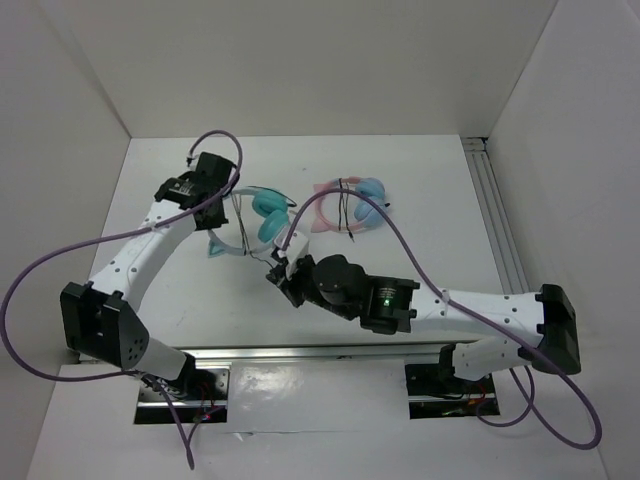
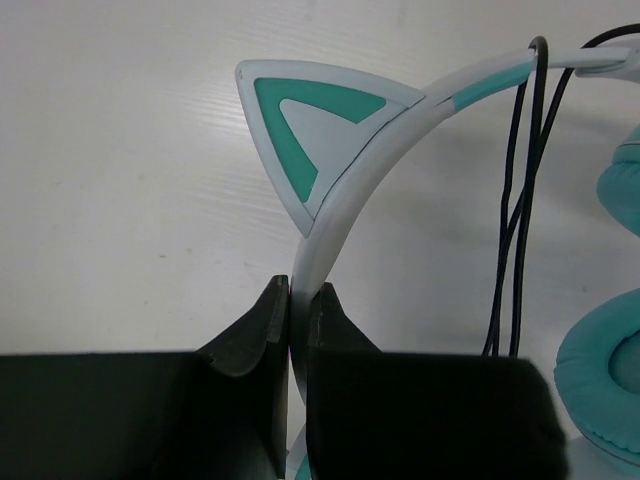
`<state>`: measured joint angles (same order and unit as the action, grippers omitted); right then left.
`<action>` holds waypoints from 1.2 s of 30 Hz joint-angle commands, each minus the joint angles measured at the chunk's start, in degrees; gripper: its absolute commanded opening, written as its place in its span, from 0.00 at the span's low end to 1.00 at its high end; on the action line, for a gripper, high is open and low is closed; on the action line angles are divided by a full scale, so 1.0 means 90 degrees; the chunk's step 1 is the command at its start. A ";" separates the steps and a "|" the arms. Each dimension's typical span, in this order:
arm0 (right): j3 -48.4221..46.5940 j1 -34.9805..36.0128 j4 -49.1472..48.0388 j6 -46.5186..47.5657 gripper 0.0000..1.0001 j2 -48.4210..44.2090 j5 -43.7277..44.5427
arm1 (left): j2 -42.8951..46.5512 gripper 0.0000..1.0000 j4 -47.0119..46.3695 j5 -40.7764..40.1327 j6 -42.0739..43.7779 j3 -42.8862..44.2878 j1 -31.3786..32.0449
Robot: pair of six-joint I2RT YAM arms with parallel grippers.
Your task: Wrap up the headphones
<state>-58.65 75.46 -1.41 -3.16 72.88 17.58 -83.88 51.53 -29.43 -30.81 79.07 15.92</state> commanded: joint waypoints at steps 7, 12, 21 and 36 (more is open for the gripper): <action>-0.0622 -0.1167 0.1397 0.1796 0.00 0.0427 0.0330 | 0.0510 0.00 -0.1067 0.2538 0.1411 -0.1236 0.1628; -0.0378 -0.1771 0.1154 0.1933 0.00 0.0632 0.0984 | 0.1330 0.00 -0.0648 0.2401 0.1109 -0.1646 0.2487; -0.0241 -0.2319 0.0773 0.1933 0.00 0.1023 0.0986 | 0.2493 0.00 0.0143 0.2010 0.0542 -0.1755 0.3407; -0.0212 -0.2944 0.0655 0.1816 0.59 0.0964 0.0624 | 0.1986 0.00 0.0212 0.1717 0.0435 -0.0817 0.3465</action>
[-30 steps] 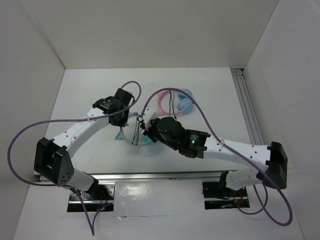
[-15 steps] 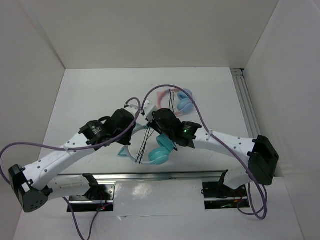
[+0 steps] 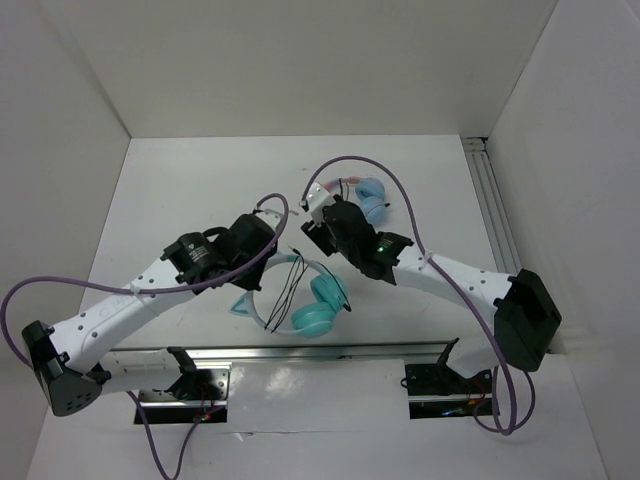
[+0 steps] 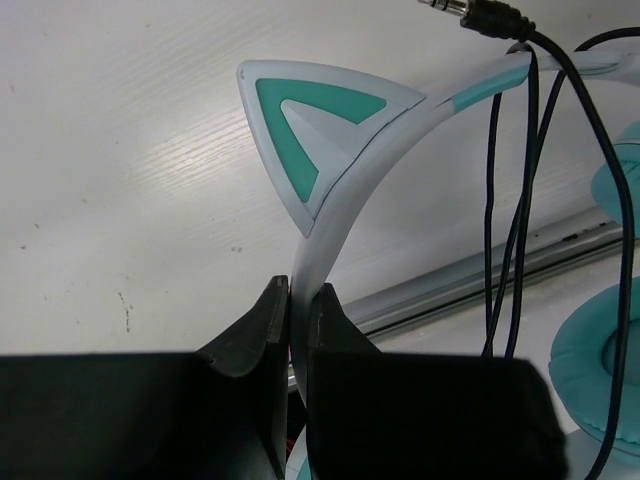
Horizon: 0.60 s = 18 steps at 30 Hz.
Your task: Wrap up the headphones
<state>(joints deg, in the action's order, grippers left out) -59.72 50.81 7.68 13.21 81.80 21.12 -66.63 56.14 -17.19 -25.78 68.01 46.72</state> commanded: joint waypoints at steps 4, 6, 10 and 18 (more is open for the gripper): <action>-0.0160 -0.0498 -0.0278 -0.0217 0.88 0.0110 0.0357 | -0.0067 0.00 -0.0300 0.0426 -0.0124 0.0549 -0.0258; -0.0161 -0.0499 -0.0277 -0.0277 0.88 0.0110 0.0494 | -0.0067 0.00 -0.0300 0.0484 -0.0124 0.0607 -0.0415; -0.0375 -0.0635 -0.0277 -0.0657 0.94 0.0052 0.1206 | -0.0136 0.00 -0.0300 0.0484 -0.0124 0.0608 -0.0903; -0.0835 -0.0811 0.0777 -0.1828 1.00 -0.0533 0.1504 | 0.0127 0.00 -0.0807 0.0386 0.0129 0.0179 -0.2036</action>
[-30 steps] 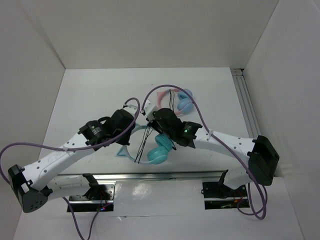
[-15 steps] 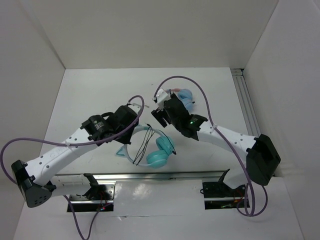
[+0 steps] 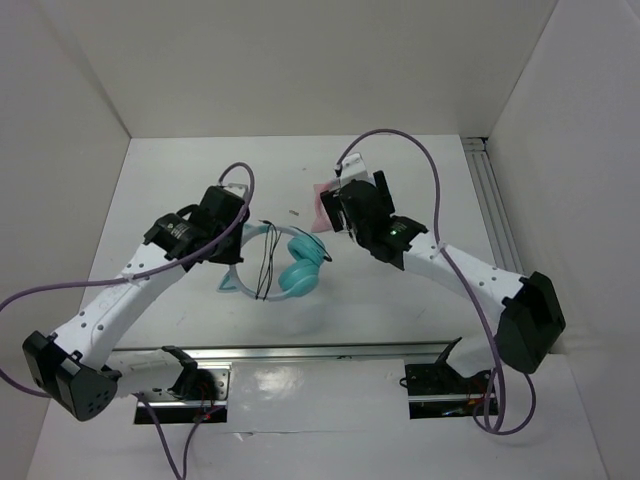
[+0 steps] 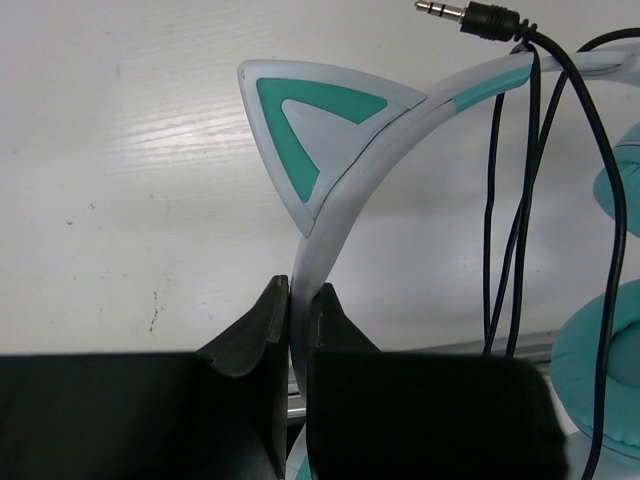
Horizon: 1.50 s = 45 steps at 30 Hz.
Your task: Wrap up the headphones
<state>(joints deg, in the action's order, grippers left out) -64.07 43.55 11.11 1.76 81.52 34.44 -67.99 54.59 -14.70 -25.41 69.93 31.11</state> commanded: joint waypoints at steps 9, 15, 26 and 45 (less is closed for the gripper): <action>0.0029 0.0063 0.0981 -0.1103 1.00 -0.1732 -0.1140 | -0.0257 0.00 -0.1046 0.0489 0.0479 0.0060 -0.0926; 0.0088 0.0258 0.1137 -0.1104 1.00 -0.2114 -0.1365 | -0.0921 0.00 -0.1329 0.1058 0.0538 0.0365 -0.1113; 0.0205 0.0522 0.1197 -0.1104 1.00 -0.2299 -0.1482 | -0.1703 0.00 -0.1406 0.0921 0.0606 0.1048 -0.1367; -0.0079 0.0883 0.1607 -0.1436 1.00 -0.2768 -0.1443 | -0.6137 0.00 -0.1924 0.1028 0.1690 0.4379 -0.2538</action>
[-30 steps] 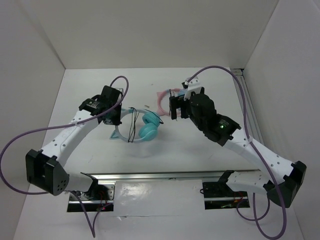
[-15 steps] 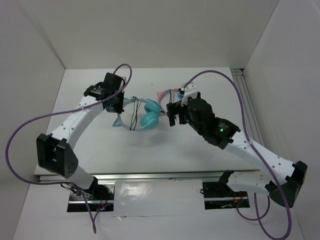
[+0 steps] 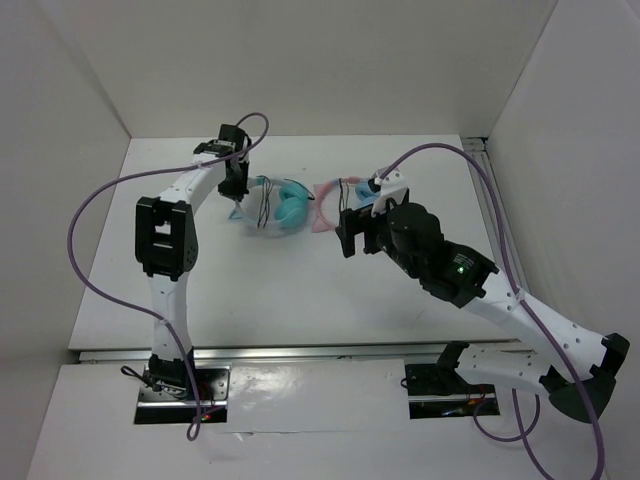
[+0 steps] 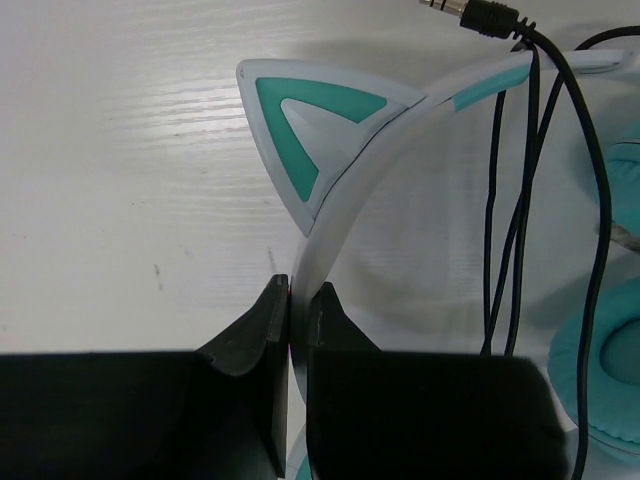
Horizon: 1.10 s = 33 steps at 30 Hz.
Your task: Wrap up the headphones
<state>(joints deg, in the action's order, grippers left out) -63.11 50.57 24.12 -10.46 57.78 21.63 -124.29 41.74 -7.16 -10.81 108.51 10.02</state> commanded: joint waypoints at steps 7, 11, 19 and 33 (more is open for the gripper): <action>-0.0126 0.0104 0.0162 0.0039 1.00 -0.0189 0.0038 | 0.0119 0.01 -0.1209 0.0170 -0.0107 -0.0680 -0.0371; -0.0126 0.0104 0.0162 0.0039 1.00 -0.0121 -0.0020 | 0.0040 0.27 -0.1210 0.0258 -0.0166 -0.0758 -0.0430; -0.0068 0.0104 0.0084 0.0039 1.00 -0.0199 -0.0225 | 0.0780 1.00 -0.1210 0.0209 -0.0430 -0.0699 -0.0430; -0.1471 0.0163 0.2092 -0.0819 1.00 -0.0579 0.0478 | 0.5612 1.00 -0.0397 0.0039 -0.1269 -0.1360 0.0439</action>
<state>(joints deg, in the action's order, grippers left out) -69.43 51.62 35.00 -14.94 55.16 23.42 -86.24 38.22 -9.69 -19.35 101.69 11.09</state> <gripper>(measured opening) 0.999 0.997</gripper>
